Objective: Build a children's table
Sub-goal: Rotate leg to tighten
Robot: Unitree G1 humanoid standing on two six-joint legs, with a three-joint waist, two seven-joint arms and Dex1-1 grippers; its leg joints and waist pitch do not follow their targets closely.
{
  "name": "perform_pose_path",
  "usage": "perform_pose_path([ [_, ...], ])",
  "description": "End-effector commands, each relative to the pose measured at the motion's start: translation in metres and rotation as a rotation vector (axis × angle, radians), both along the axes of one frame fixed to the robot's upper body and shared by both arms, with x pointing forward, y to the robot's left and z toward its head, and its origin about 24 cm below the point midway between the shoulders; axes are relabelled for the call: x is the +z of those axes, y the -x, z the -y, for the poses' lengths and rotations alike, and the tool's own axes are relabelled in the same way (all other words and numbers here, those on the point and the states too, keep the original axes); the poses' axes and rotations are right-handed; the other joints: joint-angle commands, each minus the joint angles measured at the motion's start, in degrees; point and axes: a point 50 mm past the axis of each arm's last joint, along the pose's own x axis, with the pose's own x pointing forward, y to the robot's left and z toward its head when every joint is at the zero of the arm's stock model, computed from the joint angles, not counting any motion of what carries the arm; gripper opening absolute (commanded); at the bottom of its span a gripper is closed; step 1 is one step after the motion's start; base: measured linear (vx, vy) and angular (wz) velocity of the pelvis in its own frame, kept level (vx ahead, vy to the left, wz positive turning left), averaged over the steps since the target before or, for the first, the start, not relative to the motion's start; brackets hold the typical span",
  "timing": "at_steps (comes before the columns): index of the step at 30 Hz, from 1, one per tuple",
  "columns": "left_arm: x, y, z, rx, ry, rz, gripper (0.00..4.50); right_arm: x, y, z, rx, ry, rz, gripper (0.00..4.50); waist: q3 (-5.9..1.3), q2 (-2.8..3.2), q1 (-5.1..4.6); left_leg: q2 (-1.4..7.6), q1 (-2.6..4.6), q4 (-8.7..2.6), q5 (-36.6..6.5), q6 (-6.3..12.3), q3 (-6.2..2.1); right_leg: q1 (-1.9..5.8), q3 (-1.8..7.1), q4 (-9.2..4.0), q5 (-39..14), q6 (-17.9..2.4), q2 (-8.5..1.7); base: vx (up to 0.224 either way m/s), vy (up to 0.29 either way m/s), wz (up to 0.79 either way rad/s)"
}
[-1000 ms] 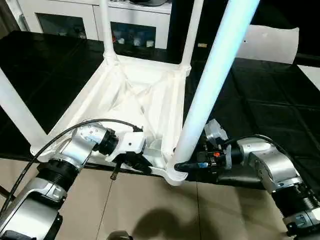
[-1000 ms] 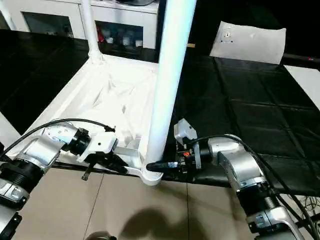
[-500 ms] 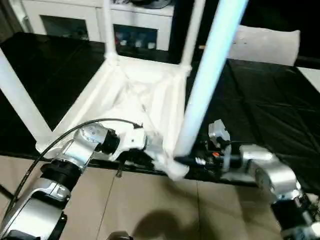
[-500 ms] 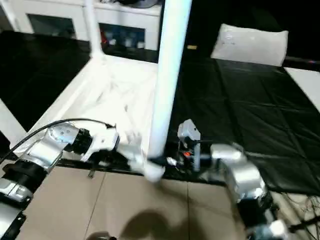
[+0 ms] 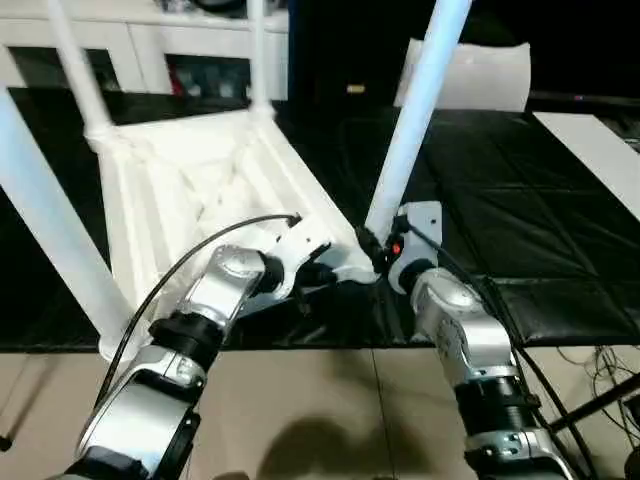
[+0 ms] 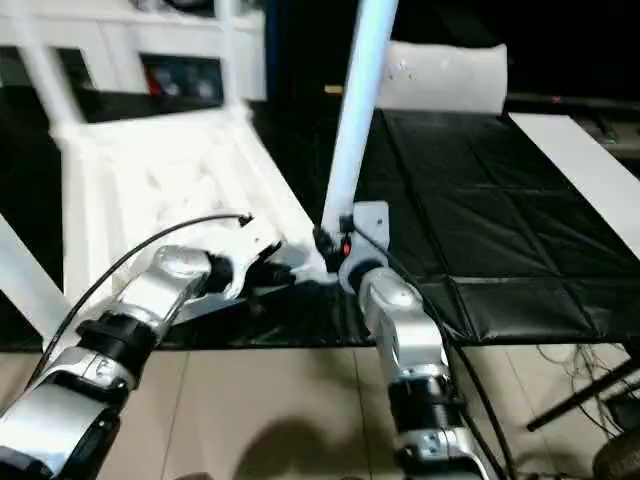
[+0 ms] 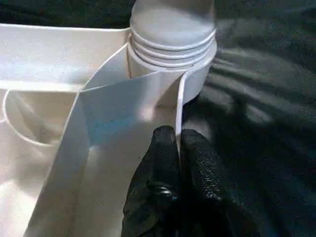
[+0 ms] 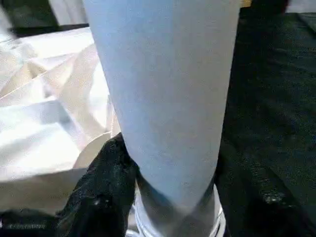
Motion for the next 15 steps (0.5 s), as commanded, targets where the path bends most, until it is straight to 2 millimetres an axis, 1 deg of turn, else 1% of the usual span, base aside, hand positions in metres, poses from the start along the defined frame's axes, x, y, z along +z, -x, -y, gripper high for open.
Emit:
perform_pose_path([
  [1, 0.020, -0.012, -0.001, 0.076, 0.013, 0.108, 0.00, -0.006, 0.010, -0.035, 0.142, -0.075, -0.047, 2.73, -4.06, 0.13, 0.00, 5.82, -0.27, -4.69, -7.3, -0.75, -2.84, 2.02, 5.85, -2.96, -8.7, -7.0, -6.57, 0.070, 0.011, 0.03],
  [2, 0.020, -0.012, -0.001, 0.076, 0.013, 0.108, 0.00, -0.006, 0.010, -0.035, 0.142, -0.075, -0.047, 2.86, -4.07, -0.03, 0.09, 5.51, -0.28, -4.50, -6.7, -0.28, -2.54, 1.92, 6.09, -2.70, -7.3, -8.2, -6.65, 0.063, -0.004, 0.00],
  [3, 0.019, -0.010, -0.003, 0.051, -0.005, 0.111, 0.00, -0.002, 0.009, -0.035, 0.153, -0.083, -0.020, 2.99, -4.21, 0.04, 0.25, 4.80, -1.18, -4.20, -3.8, 1.72, -2.10, 2.57, 6.29, -2.25, -4.5, -10.0, -6.81, 0.000, 0.000, 0.00],
  [4, 0.017, -0.008, -0.005, 0.028, -0.014, 0.113, 0.00, 0.000, 0.010, -0.032, 0.160, -0.077, 0.003, 3.07, -4.33, 0.03, 0.34, 4.73, -1.24, -3.97, -2.6, 2.35, -1.93, 2.53, 6.33, -2.24, -3.7, -10.1, -6.86, 0.000, 0.000, 0.00],
  [5, 0.016, -0.006, -0.006, 0.005, -0.020, 0.114, 0.00, 0.001, 0.010, -0.029, 0.168, -0.071, 0.022, 3.12, -4.52, -0.16, 0.37, 4.65, -1.40, -3.61, -0.2, 3.65, -1.75, 2.44, 6.43, -1.72, -0.5, -10.6, -6.76, 0.000, 0.000, 0.00],
  [6, 0.016, -0.005, -0.007, -0.009, -0.021, 0.113, 0.00, 0.002, 0.011, -0.027, 0.175, -0.066, 0.031, 3.25, -4.48, -0.04, 0.37, 4.61, -1.45, -3.51, 1.2, 4.98, -1.67, 2.33, 6.35, -1.45, 1.7, -11.1, -6.56, 0.000, 0.000, 0.00],
  [7, 0.015, -0.003, -0.008, -0.029, -0.023, 0.111, 0.00, 0.002, 0.012, -0.024, 0.186, -0.061, 0.045, 3.38, -4.38, 0.00, 0.37, 4.67, -1.44, -3.52, 1.3, 5.42, -1.66, 2.27, 6.31, -1.50, 1.8, -11.2, -6.55, 0.000, 0.000, 0.00],
  [8, 0.015, -0.001, -0.010, -0.059, -0.027, 0.116, 0.00, 0.003, 0.012, -0.017, 0.183, -0.051, 0.057, 3.48, -4.31, -0.02, 0.54, 4.65, -1.30, -3.43, 0.3, 5.84, -1.56, 2.20, 6.27, -1.75, 0.5, -11.0, -6.49, 0.000, 0.000, 0.00],
  [9, 0.013, 0.002, -0.013, -0.103, -0.031, 0.114, 0.00, 0.004, 0.014, -0.006, 0.189, -0.041, 0.083, 3.52, -4.29, 0.06, 0.57, 4.68, -1.41, -3.46, -0.4, 5.83, -1.55, 2.30, 6.30, -1.76, -0.6, -10.8, -6.46, 0.000, 0.000, 0.00],
  [10, 0.013, 0.004, -0.014, -0.136, -0.031, 0.116, 0.00, 0.004, 0.015, 0.000, 0.196, -0.034, 0.097, 3.58, -4.27, 0.21, 0.63, 4.74, -1.33, -3.45, -1.1, 5.73, -1.51, 2.18, 6.30, -1.90, -1.3, -10.7, -6.48, 0.000, 0.000, 0.00],
  [11, 0.013, 0.006, -0.015, -0.166, -0.030, 0.115, 0.00, 0.004, 0.016, 0.006, 0.207, -0.028, 0.107, 3.58, -4.14, 0.14, 0.57, 4.89, -1.31, -3.55, -2.4, 5.54, -1.47, 2.06, 6.31, -2.11, -3.0, -10.4, -6.37, 0.000, 0.000, 0.00],
  [12, 0.012, 0.007, -0.016, -0.174, -0.035, 0.110, 0.00, 0.005, 0.017, 0.009, 0.218, -0.026, 0.114, 3.82, -4.06, 0.17, 0.68, 4.97, -1.18, -3.63, -3.2, 5.17, -1.49, 2.00, 6.27, -2.27, -4.2, -10.2, -6.37, 0.000, 0.000, 0.00],
  [13, 0.011, 0.009, -0.020, -0.205, -0.055, 0.106, 0.00, 0.006, 0.020, 0.018, 0.248, -0.013, 0.129, 3.91, -4.03, 0.17, 0.82, 4.95, -1.04, -3.65, -4.2, 4.61, -1.42, 1.92, 6.25, -2.48, -6.2, -10.0, -6.28, 0.000, 0.000, 0.00],
  [14, 0.010, 0.010, -0.023, -0.228, -0.071, 0.103, 0.00, 0.006, 0.022, 0.023, 0.278, -0.001, 0.137, 3.95, -3.99, 0.16, 0.96, 4.92, -1.02, -3.62, -4.4, 4.42, -1.36, 1.92, 6.29, -2.56, -6.7, -9.7, -6.22, 0.000, 0.000, 0.00],
  [15, 0.009, 0.011, -0.027, -0.278, -0.095, 0.102, 0.00, 0.007, 0.025, 0.033, 0.338, 0.025, 0.149, 3.99, -3.87, 0.21, 1.27, 5.08, -0.87, -3.74, -5.6, 3.97, -1.39, 1.78, 6.33, -2.78, -8.5, -8.8, -6.18, 0.000, 0.000, 0.00],
])
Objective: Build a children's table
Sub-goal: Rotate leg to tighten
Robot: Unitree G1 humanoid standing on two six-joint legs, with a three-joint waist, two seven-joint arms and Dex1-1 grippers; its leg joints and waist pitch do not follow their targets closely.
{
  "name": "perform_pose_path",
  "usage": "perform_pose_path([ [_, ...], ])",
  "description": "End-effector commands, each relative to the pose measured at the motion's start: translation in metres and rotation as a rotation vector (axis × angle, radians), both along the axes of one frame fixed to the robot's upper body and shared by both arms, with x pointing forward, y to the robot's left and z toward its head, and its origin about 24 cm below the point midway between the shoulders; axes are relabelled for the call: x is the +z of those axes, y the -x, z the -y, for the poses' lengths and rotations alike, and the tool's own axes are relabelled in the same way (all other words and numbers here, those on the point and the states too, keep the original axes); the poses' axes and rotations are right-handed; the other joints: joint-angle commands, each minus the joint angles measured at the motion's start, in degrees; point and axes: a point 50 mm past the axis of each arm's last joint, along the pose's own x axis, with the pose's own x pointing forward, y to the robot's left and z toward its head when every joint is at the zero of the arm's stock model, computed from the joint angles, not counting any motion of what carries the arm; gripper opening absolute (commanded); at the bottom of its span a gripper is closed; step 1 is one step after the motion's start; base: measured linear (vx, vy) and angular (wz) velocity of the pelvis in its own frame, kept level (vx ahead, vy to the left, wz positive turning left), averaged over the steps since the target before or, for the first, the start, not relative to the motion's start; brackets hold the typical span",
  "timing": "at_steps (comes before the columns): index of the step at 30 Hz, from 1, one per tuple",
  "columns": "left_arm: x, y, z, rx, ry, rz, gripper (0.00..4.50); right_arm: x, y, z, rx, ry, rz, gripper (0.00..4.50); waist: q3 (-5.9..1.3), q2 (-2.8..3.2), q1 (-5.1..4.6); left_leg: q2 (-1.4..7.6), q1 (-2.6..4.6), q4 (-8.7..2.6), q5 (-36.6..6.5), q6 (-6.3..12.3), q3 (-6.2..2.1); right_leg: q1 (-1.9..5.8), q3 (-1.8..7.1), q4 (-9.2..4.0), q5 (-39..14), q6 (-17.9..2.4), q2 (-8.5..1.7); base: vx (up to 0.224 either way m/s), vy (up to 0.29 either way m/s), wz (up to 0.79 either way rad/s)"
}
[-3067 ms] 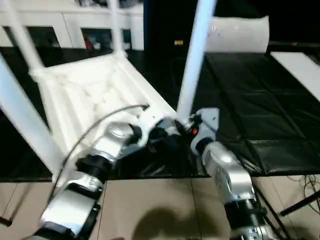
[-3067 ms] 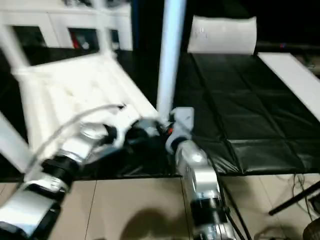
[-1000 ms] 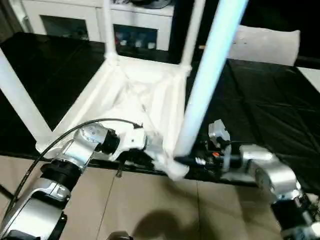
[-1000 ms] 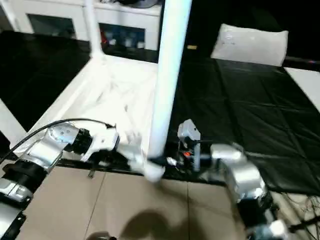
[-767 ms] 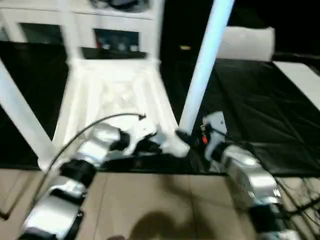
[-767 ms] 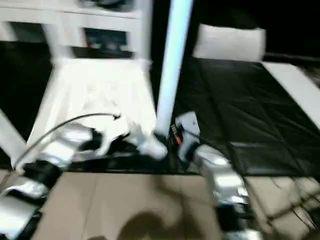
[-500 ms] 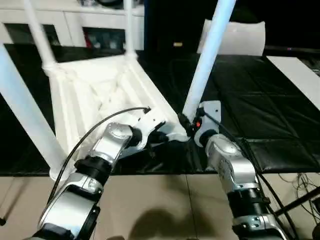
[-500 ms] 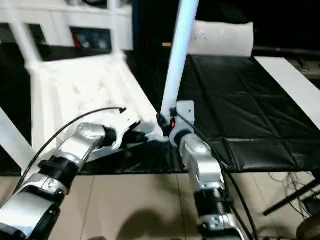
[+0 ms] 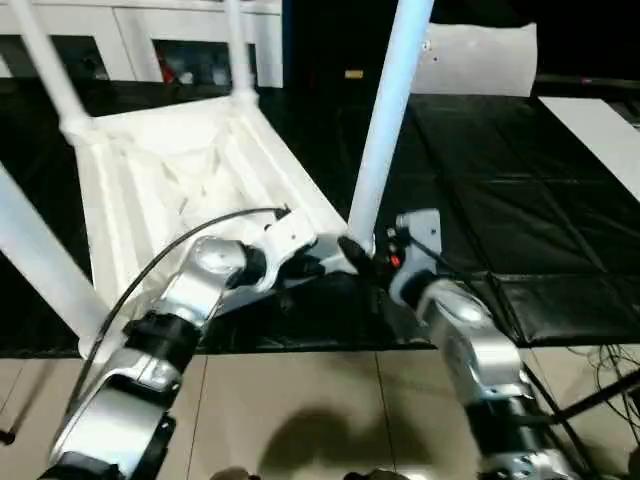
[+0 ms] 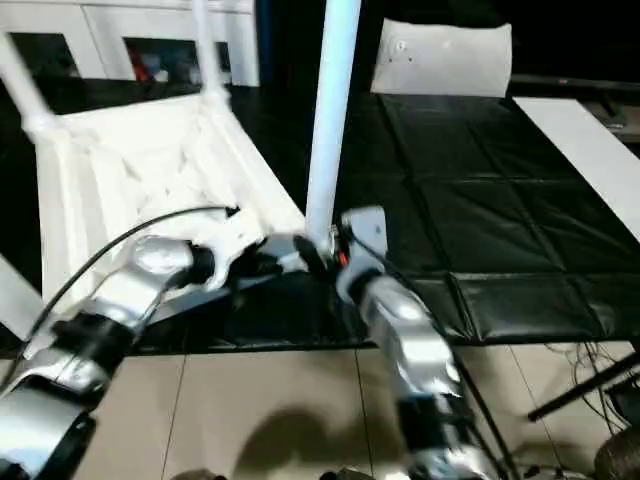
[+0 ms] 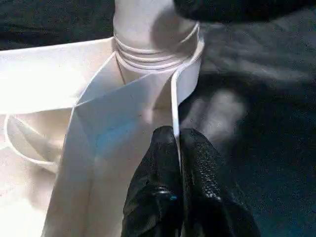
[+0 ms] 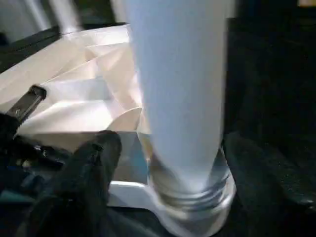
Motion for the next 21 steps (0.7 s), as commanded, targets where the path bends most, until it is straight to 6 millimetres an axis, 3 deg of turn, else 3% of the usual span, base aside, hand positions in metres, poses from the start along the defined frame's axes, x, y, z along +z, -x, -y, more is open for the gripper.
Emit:
perform_pose_path([
  [1, -0.002, 0.005, 0.000, -0.098, -0.035, -0.002, 0.00, 0.010, 0.003, 0.005, 0.082, 0.009, 0.053, 4.10, -3.82, 0.41, 0.38, 5.06, 0.36, -3.80, -5.9, 3.59, -1.94, 3.84, 5.52, -4.21, -9.2, -7.8, -6.28, 0.000, 0.000, 0.00],
  [5, -0.003, 0.010, -0.007, -0.209, -0.072, -0.028, 0.00, 0.013, 0.014, 0.017, 0.265, 0.056, 0.051, 4.47, -3.78, 0.34, 1.28, 5.06, 0.44, -3.77, -5.8, 3.44, -1.83, 3.84, 5.62, -4.36, -10.4, -6.8, -6.37, 0.000, 0.000, 0.00],
  [9, -0.002, 0.017, -0.012, -0.347, -0.111, -0.068, 0.00, 0.019, 0.023, 0.023, 0.501, 0.085, 0.042, 4.47, -3.88, 0.18, 1.69, 5.08, 0.30, -3.72, -5.8, 3.81, -1.91, 3.94, 5.44, -4.35, -10.8, -7.0, -6.33, 0.000, 0.000, 0.00],
  [14, 0.000, 0.025, -0.013, -0.466, -0.122, -0.119, 0.00, 0.021, 0.027, 0.025, 0.668, 0.115, 0.033, 4.47, -3.96, 0.02, 2.44, 5.11, 0.37, -3.63, -4.9, 3.67, -1.80, 3.81, 5.37, -4.09, -10.6, -7.6, -6.35, 0.000, 0.000, 0.00],
  [15, 0.000, 0.026, -0.013, -0.481, -0.125, -0.122, 0.00, 0.022, 0.027, 0.025, 0.683, 0.118, 0.032, 4.21, -3.98, -0.08, 2.54, 5.09, 0.33, -3.61, -4.8, 3.73, -1.80, 3.89, 5.32, -4.08, -10.5, -7.6, -6.34, 0.000, 0.000, 0.00],
  [17, 0.001, 0.030, -0.012, -0.542, -0.136, -0.140, 0.00, 0.022, 0.027, 0.025, 0.736, 0.127, 0.024, 4.13, -4.00, -0.23, 2.61, 5.26, 0.28, -3.60, -4.5, 3.84, -1.78, 3.81, 5.32, -3.90, -9.8, -7.8, -6.29, 0.000, 0.000, 0.00],
  [21, 0.003, 0.037, -0.011, -0.660, -0.172, -0.167, 0.00, 0.023, 0.024, 0.025, 0.840, 0.152, 0.005, 3.70, -4.00, -0.04, 3.45, 5.32, 0.48, -3.55, -4.8, 3.41, -1.63, 3.66, 5.30, -4.03, -11.5, -7.7, -6.40, 0.000, 0.000, 0.00],
])
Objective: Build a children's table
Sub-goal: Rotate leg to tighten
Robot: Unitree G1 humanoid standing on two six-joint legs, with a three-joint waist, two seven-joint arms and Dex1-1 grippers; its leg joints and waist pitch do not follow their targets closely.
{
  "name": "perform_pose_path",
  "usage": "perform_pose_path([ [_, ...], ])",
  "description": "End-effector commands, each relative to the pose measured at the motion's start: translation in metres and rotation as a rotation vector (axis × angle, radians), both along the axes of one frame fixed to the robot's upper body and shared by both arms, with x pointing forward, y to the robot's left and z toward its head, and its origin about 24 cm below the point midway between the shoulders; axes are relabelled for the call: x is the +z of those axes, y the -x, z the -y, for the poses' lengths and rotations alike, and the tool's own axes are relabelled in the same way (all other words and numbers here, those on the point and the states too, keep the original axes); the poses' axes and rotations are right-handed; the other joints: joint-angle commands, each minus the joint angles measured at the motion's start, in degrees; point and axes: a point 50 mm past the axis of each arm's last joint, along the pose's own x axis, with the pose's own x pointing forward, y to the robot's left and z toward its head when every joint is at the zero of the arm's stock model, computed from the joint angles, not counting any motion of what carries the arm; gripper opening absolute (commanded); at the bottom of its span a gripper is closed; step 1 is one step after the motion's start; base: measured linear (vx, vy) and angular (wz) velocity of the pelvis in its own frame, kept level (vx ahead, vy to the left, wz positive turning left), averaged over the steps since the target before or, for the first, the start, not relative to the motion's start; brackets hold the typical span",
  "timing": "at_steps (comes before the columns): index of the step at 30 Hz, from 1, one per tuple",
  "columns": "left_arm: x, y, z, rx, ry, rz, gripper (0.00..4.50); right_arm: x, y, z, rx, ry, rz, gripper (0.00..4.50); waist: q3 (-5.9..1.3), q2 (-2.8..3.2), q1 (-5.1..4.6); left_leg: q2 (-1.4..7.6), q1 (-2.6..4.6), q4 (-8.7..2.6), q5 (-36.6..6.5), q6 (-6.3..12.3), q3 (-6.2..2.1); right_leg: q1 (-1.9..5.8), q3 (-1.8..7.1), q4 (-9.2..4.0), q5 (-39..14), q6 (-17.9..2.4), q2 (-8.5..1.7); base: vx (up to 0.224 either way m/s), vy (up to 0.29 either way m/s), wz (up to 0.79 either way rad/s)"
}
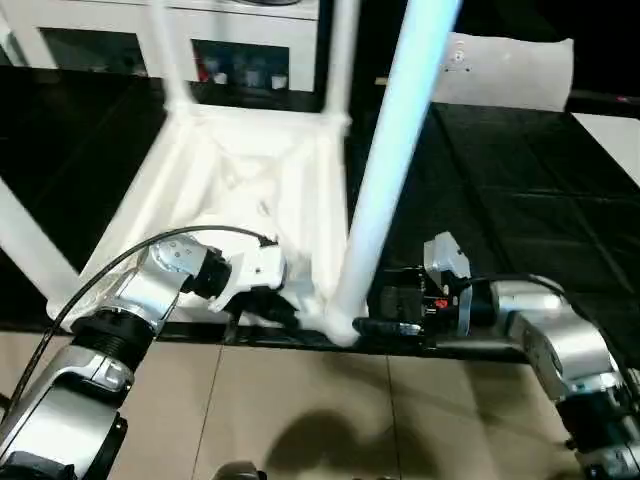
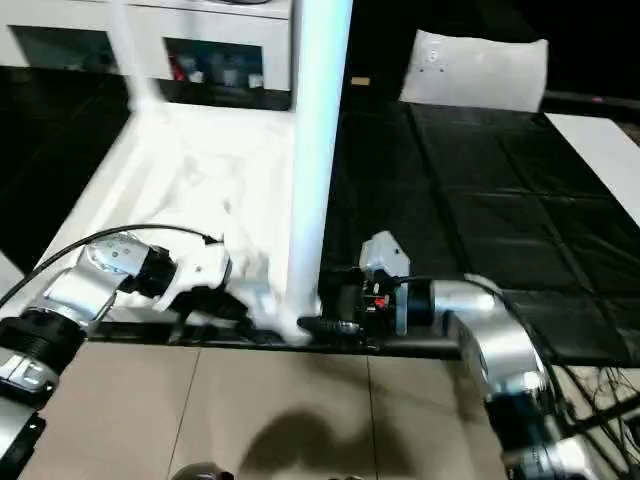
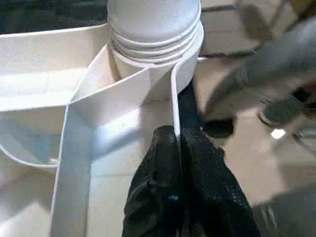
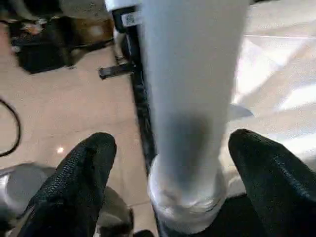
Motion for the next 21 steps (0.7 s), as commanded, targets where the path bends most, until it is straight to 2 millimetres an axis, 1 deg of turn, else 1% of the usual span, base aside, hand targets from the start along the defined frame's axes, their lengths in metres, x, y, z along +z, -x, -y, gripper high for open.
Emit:
perform_pose_path([
  [1, -0.004, 0.011, 0.015, -0.169, -0.042, -0.032, 0.00, 0.002, -0.001, 0.000, 0.048, 0.012, 0.003, 3.65, -3.95, 0.18, -0.26, 5.36, 0.43, -3.73, -4.4, 3.44, -1.73, 3.45, 5.26, -3.87, -11.2, -7.8, -6.37, 0.000, 0.000, 0.00],
  [2, -0.004, 0.012, 0.016, -0.187, -0.048, -0.034, 0.00, 0.002, -0.001, 0.000, 0.068, 0.019, -0.001, 3.65, -3.98, 0.16, 0.00, 5.47, 0.64, -3.74, -4.1, 3.31, -1.68, 3.22, 5.32, -3.74, -10.2, -8.1, -6.27, 0.000, 0.000, 0.00],
  [3, -0.003, 0.013, 0.017, -0.208, -0.055, -0.032, 0.00, 0.001, -0.001, -0.001, 0.096, 0.026, -0.012, 3.58, -3.99, -0.15, 0.14, 5.46, 0.62, -3.76, -3.9, 3.25, -1.66, 3.30, 5.30, -3.58, -9.8, -8.4, -6.36, 0.000, 0.000, 0.00],
  [4, -0.003, 0.013, 0.018, -0.225, -0.063, -0.033, 0.00, 0.001, -0.001, -0.002, 0.123, 0.030, -0.021, 3.46, -4.00, -0.09, 0.18, 5.41, 0.46, -3.73, -3.8, 3.29, -1.68, 3.41, 5.27, -3.49, -9.8, -8.5, -6.36, 0.000, 0.000, 0.00],
  [5, -0.003, 0.013, 0.019, -0.226, -0.063, -0.033, 0.00, 0.001, -0.001, -0.002, 0.124, 0.031, -0.021, 3.46, -3.97, -0.13, 0.29, 5.38, 0.35, -3.70, -4.0, 3.26, -1.68, 3.48, 5.27, -3.55, -10.3, -8.2, -6.41, 0.000, 0.000, 0.00],
  [6, -0.003, 0.013, 0.019, -0.230, -0.065, -0.034, 0.00, 0.001, -0.001, -0.002, 0.133, 0.031, -0.024, 3.25, -3.90, -0.08, 0.37, 5.38, 0.43, -3.71, -4.4, 3.12, -1.66, 3.41, 5.30, -3.77, -11.2, -7.8, -6.45, 0.000, 0.000, 0.00],
  [8, -0.003, 0.014, 0.021, -0.245, -0.072, -0.032, 0.00, 0.001, 0.000, -0.004, 0.166, 0.031, -0.039, 3.12, -3.91, -0.11, 0.36, 5.34, 0.32, -3.73, -4.9, 2.95, -1.72, 3.52, 5.24, -3.88, -12.2, -7.3, -6.44, 0.000, 0.000, 0.00],
  [10, -0.003, 0.014, 0.022, -0.251, -0.073, -0.033, 0.00, 0.001, 0.001, -0.006, 0.200, 0.031, -0.054, 2.88, -3.91, -0.15, 0.33, 5.29, 0.34, -3.73, -5.2, 2.75, -1.72, 3.53, 5.21, -4.04, -13.4, -6.8, -6.45, 0.000, 0.000, 0.00],
  [11, -0.003, 0.014, 0.022, -0.252, -0.072, -0.032, 0.00, 0.001, 0.001, -0.007, 0.211, 0.031, -0.060, 2.80, -3.93, -0.04, 0.40, 5.34, 0.45, -3.75, -5.3, 2.58, -1.75, 3.44, 5.22, -4.13, -13.8, -6.6, -6.45, 0.000, 0.000, 0.00],
  [12, -0.003, 0.014, 0.022, -0.252, -0.072, -0.032, 0.00, 0.001, 0.001, -0.007, 0.211, 0.031, -0.060, 2.80, -3.93, -0.07, 0.37, 5.33, 0.48, -3.75, -5.4, 2.47, -1.74, 3.44, 5.21, -4.16, -14.0, -6.6, -6.41, 0.000, 0.000, 0.00],
  [14, -0.003, 0.014, 0.023, -0.251, -0.070, -0.032, 0.00, 0.001, 0.001, -0.007, 0.220, 0.030, -0.064, 2.55, -3.93, -0.04, 0.34, 5.39, 0.46, -3.78, -5.4, 2.32, -1.79, 3.44, 5.19, -4.10, -14.0, -6.7, -6.42, 0.000, 0.000, 0.00],
  [17, -0.003, 0.013, 0.022, -0.248, -0.070, -0.034, 0.00, 0.000, 0.001, -0.008, 0.226, 0.027, -0.066, 2.25, -4.04, -0.12, 0.34, 5.41, 0.41, -3.73, -4.7, 2.37, -1.80, 3.51, 5.23, -3.82, -12.3, -7.1, -6.38, 0.000, 0.000, 0.00],
  [18, -0.003, 0.013, 0.021, -0.244, -0.072, -0.034, 0.00, 0.000, 0.000, -0.009, 0.230, 0.023, -0.069, 2.25, -4.04, 0.01, 0.34, 5.39, 0.42, -3.72, -4.7, 2.39, -1.80, 3.48, 5.21, -3.82, -11.9, -7.3, -6.39, 0.000, 0.000, 0.00],
  [19, -0.003, 0.013, 0.021, -0.244, -0.072, -0.034, 0.00, 0.000, 0.000, -0.009, 0.230, 0.023, -0.069, 2.14, -4.03, -0.07, 0.30, 5.36, 0.36, -3.73, -4.8, 2.35, -1.80, 3.56, 5.20, -3.82, -11.9, -7.3, -6.40, 0.000, 0.000, 0.00],
  [21, -0.003, 0.011, 0.019, -0.224, -0.066, -0.035, 0.00, 0.000, 0.000, -0.011, 0.234, 0.012, -0.076, 2.04, -4.02, -0.03, 0.30, 5.35, 0.38, -3.73, -5.0, 2.24, -1.80, 3.56, 5.19, -3.89, -12.4, -7.2, -6.41, 0.000, 0.000, 0.00],
])
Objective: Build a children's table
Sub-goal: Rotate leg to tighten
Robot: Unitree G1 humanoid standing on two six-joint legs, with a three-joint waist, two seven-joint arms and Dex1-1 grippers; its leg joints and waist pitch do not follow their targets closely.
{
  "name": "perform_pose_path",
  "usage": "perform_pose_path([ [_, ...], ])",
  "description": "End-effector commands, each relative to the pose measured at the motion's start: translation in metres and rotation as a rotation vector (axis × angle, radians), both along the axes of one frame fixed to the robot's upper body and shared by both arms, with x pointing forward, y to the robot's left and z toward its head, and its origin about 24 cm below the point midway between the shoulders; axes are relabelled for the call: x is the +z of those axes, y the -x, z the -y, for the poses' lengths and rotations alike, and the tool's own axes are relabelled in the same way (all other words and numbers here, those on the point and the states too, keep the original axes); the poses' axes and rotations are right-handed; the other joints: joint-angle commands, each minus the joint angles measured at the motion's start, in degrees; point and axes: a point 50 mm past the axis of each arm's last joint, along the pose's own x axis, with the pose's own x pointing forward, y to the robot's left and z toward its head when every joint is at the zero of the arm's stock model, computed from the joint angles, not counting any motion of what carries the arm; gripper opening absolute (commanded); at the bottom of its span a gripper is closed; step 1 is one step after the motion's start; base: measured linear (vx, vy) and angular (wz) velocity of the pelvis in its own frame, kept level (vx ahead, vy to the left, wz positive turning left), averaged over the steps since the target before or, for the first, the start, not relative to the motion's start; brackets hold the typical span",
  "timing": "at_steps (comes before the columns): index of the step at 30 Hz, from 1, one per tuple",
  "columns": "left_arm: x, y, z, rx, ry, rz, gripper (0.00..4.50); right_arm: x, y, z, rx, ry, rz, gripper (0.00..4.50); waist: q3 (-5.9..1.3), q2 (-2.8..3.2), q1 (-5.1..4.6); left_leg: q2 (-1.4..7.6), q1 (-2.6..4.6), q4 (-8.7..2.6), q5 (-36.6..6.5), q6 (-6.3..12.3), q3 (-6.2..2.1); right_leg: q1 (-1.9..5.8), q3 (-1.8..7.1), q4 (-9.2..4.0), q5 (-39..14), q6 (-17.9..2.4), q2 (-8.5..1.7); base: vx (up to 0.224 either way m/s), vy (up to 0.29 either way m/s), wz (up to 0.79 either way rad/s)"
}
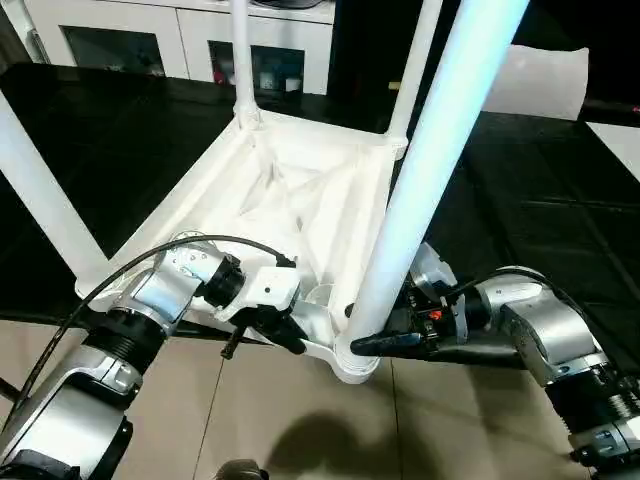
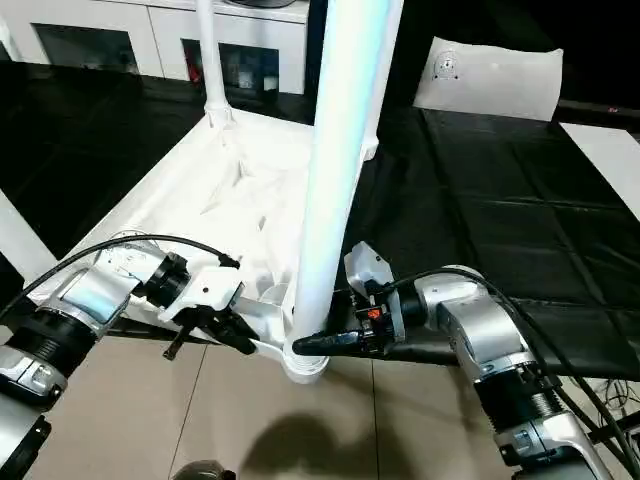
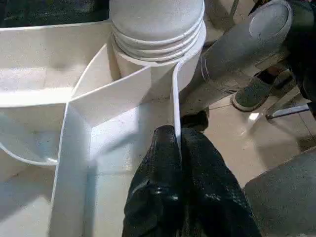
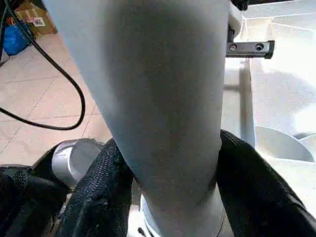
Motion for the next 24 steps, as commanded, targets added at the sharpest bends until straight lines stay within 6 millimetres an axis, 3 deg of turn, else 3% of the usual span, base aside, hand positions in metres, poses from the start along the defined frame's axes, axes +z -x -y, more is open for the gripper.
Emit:
perform_pose_path([
  [1, -0.003, 0.003, 0.009, -0.074, -0.033, -0.010, 0.00, 0.002, -0.001, 0.000, 0.008, -0.008, -0.009, 2.04, -3.97, 0.08, -0.38, 5.25, 0.29, -3.95, -5.0, 2.23, -1.80, 3.30, 5.19, -3.99, -12.5, -7.3, -6.39, 0.000, 0.000, 0.00],
  [8, 0.000, -0.007, 0.008, 0.129, 0.082, -0.023, 0.00, -0.001, 0.000, -0.004, -0.135, -0.077, -0.027, 1.99, -3.64, 0.10, -0.48, 5.29, 0.50, -4.16, -7.1, 1.26, -1.89, 3.05, 5.20, -4.69, -16.8, -6.2, -6.49, 0.000, 0.000, 0.00],
  [10, -0.002, -0.016, 0.006, 0.292, 0.112, 0.015, 0.00, -0.013, -0.002, -0.011, -0.322, -0.059, 0.006, 1.98, -3.41, 0.31, -0.75, 5.28, 0.59, -4.36, -8.9, -0.08, -2.10, 2.89, 5.22, -5.17, -20.6, -5.2, -6.60, 0.000, 0.000, 0.00],
  [11, -0.003, -0.019, 0.006, 0.365, 0.122, 0.022, 0.00, -0.018, -0.003, -0.014, -0.390, -0.047, 0.013, 1.98, -3.20, 0.20, -1.14, 5.08, 0.88, -4.50, -11.0, -0.96, -2.25, 2.77, 4.90, -5.81, -24.9, -3.9, -6.65, 0.000, 0.000, 0.00],
  [12, -0.003, -0.022, 0.007, 0.423, 0.140, 0.024, 0.00, -0.021, -0.004, -0.017, -0.449, -0.035, 0.018, 1.97, -3.10, 0.07, -1.47, 4.78, 0.71, -4.46, -11.8, -1.71, -2.37, 3.00, 4.62, -6.33, -29.0, -2.1, -6.75, 0.000, 0.000, 0.00],
  [13, -0.003, -0.027, 0.010, 0.523, 0.174, 0.026, 0.00, -0.026, -0.007, -0.024, -0.541, -0.021, 0.008, 1.96, -2.97, 0.15, -1.66, 4.58, 0.88, -4.44, -12.5, -1.84, -2.44, 2.95, 4.44, -6.76, -30.8, -1.3, -6.79, 0.000, 0.000, 0.00],
  [14, -0.003, -0.030, 0.011, 0.566, 0.185, 0.027, 0.00, -0.028, -0.009, -0.027, -0.586, -0.016, 0.002, 1.96, -2.77, 0.06, -2.58, 4.45, 0.86, -4.44, -13.6, -2.29, -2.59, 2.87, 4.02, -7.14, -33.4, -0.2, -6.57, 0.000, 0.000, 0.00],
  [15, -0.003, -0.035, 0.014, 0.655, 0.201, 0.036, 0.00, -0.032, -0.013, -0.034, -0.680, -0.004, -0.012, 1.95, -2.84, 0.33, -3.28, 4.39, 1.03, -4.32, -15.1, -2.67, -2.87, 2.97, 3.60, -7.59, -35.4, 0.7, -6.76, 0.000, 0.000, 0.00],
  [17, -0.003, -0.040, 0.019, 0.740, 0.218, 0.038, 0.00, -0.034, -0.017, -0.042, -0.767, 0.001, -0.033, 1.93, -3.00, 0.35, -4.22, 4.40, 0.62, -4.32, -15.6, -2.30, -3.14, 3.55, 3.20, -8.06, -35.4, 1.7, -6.84, 0.000, 0.000, 0.00],
  [18, -0.003, -0.041, 0.021, 0.768, 0.227, 0.035, 0.00, -0.035, -0.018, -0.045, -0.793, -0.001, -0.044, 1.93, -3.02, 0.76, -4.61, 4.58, 1.03, -4.39, -16.3, -1.80, -3.20, 3.32, 2.96, -8.45, -34.0, 1.1, -6.89, 0.000, 0.000, 0.00],
  [20, -0.001, -0.046, 0.027, 0.845, 0.245, 0.053, 0.00, -0.036, -0.022, -0.053, -0.882, -0.005, -0.067, 1.93, -3.09, 0.76, -5.10, 4.97, 1.30, -4.60, -16.5, -1.45, -3.16, 3.30, 2.98, -8.36, -30.5, -0.3, -6.95, 0.000, 0.000, 0.00],
  [24, 0.005, -0.050, 0.046, 0.907, 0.273, 0.078, 0.00, -0.033, -0.034, -0.071, -1.056, -0.023, -0.124, 1.93, -3.36, 0.82, -5.49, 5.14, 0.94, -4.87, -14.0, -1.55, -3.16, 3.40, 3.93, -7.11, -24.0, -3.1, -7.05, 0.000, 0.000, 0.00],
])
